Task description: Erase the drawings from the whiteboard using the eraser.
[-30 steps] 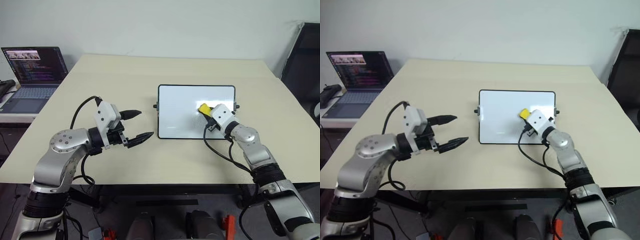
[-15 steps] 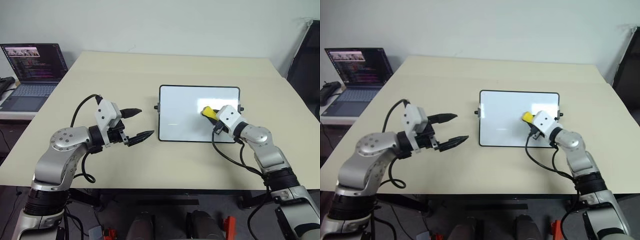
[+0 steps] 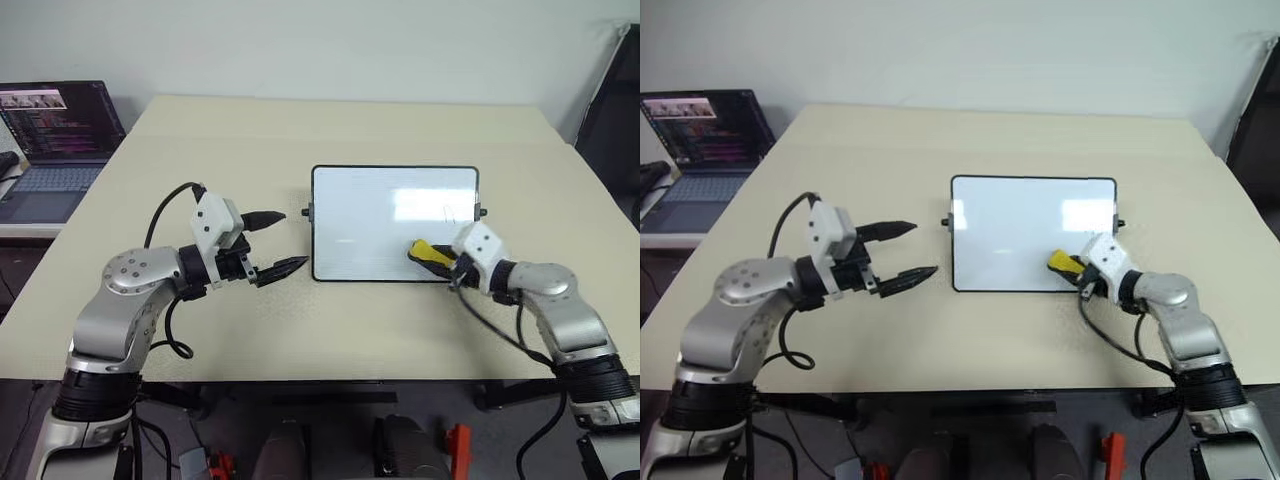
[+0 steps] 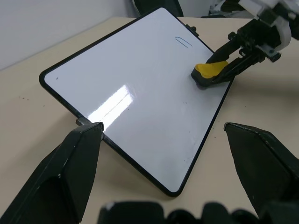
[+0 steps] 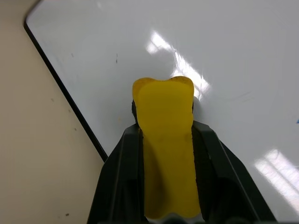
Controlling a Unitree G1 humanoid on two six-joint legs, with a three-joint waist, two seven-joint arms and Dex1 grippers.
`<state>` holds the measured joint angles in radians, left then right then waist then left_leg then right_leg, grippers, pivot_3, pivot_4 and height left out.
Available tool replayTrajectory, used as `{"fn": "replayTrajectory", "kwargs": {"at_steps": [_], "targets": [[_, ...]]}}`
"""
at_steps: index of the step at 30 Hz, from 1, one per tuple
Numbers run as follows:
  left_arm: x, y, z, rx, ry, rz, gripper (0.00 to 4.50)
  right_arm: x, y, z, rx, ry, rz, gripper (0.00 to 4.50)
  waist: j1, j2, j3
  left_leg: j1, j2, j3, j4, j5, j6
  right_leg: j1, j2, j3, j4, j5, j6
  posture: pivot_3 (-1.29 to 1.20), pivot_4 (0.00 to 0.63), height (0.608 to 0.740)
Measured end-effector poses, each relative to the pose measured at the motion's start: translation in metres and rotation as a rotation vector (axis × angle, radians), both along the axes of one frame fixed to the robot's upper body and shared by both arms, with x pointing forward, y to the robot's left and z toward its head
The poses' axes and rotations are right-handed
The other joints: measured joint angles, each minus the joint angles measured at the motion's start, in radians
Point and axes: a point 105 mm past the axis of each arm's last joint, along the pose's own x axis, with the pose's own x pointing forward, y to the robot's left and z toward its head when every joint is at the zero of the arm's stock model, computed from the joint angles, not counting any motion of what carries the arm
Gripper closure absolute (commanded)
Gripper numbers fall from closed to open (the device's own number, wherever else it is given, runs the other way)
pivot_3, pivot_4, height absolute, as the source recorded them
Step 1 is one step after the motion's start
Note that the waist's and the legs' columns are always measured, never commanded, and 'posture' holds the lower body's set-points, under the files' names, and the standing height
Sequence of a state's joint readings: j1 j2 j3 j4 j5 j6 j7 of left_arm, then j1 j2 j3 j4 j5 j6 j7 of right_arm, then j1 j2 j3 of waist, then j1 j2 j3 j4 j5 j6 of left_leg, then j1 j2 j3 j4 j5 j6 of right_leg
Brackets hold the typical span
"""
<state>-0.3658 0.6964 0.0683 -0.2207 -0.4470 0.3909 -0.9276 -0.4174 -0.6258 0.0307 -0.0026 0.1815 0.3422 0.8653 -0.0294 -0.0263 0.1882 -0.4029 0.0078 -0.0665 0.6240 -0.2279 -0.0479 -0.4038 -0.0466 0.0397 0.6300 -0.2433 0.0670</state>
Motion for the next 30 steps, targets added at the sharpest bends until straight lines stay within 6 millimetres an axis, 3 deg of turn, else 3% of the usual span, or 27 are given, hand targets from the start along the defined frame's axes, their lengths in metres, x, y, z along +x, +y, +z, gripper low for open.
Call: {"fn": "replayTrajectory", "kwargs": {"at_steps": [5,7,14,17,23,30], "targets": [[0.004,0.008,0.006,0.020,-0.013,0.019,0.00,-0.010,-0.024,0.083,0.005,-0.121,0.057,3.50,0.001,0.005,0.007,-0.009,-0.003,-0.001,-0.001,-0.002,0.000,-0.009,0.003,-0.001,-0.001,0.002,-0.005,0.00,0.150,0.740],[0.005,0.014,0.011,0.036,-0.024,0.034,0.00,-0.016,-0.039,0.095,-0.070,-0.133,0.057,3.50,0.001,0.005,0.007,-0.009,-0.001,-0.001,0.000,-0.006,-0.002,-0.009,0.005,-0.002,-0.002,0.000,-0.006,0.00,0.150,0.740],[0.004,0.022,0.018,0.055,-0.041,0.044,0.00,-0.009,-0.098,0.083,-0.158,-0.052,-0.053,3.50,0.000,0.004,0.009,-0.010,0.000,0.003,0.003,-0.008,-0.002,-0.009,0.005,0.000,-0.001,-0.001,-0.006,0.00,0.150,0.740],[0.003,0.026,0.019,0.070,-0.041,0.052,0.00,-0.003,-0.112,0.088,-0.170,-0.077,-0.091,3.50,-0.003,0.006,0.010,-0.010,0.001,0.004,0.004,-0.008,-0.002,-0.009,0.007,0.002,-0.001,-0.001,-0.006,0.00,0.150,0.740],[0.003,0.031,0.024,0.079,-0.055,0.069,0.00,-0.001,-0.112,0.094,-0.172,-0.111,-0.066,3.50,-0.006,0.006,0.010,-0.008,0.002,0.005,0.004,-0.008,-0.002,-0.009,0.008,0.003,0.001,-0.001,-0.006,0.00,0.150,0.740],[0.003,0.033,0.025,0.087,-0.061,0.074,0.00,0.001,-0.103,0.087,-0.181,-0.093,-0.035,3.50,-0.002,0.006,0.010,-0.008,0.002,0.006,0.005,-0.008,-0.002,-0.009,0.008,0.003,0.003,-0.001,-0.006,0.00,0.150,0.740]]}}
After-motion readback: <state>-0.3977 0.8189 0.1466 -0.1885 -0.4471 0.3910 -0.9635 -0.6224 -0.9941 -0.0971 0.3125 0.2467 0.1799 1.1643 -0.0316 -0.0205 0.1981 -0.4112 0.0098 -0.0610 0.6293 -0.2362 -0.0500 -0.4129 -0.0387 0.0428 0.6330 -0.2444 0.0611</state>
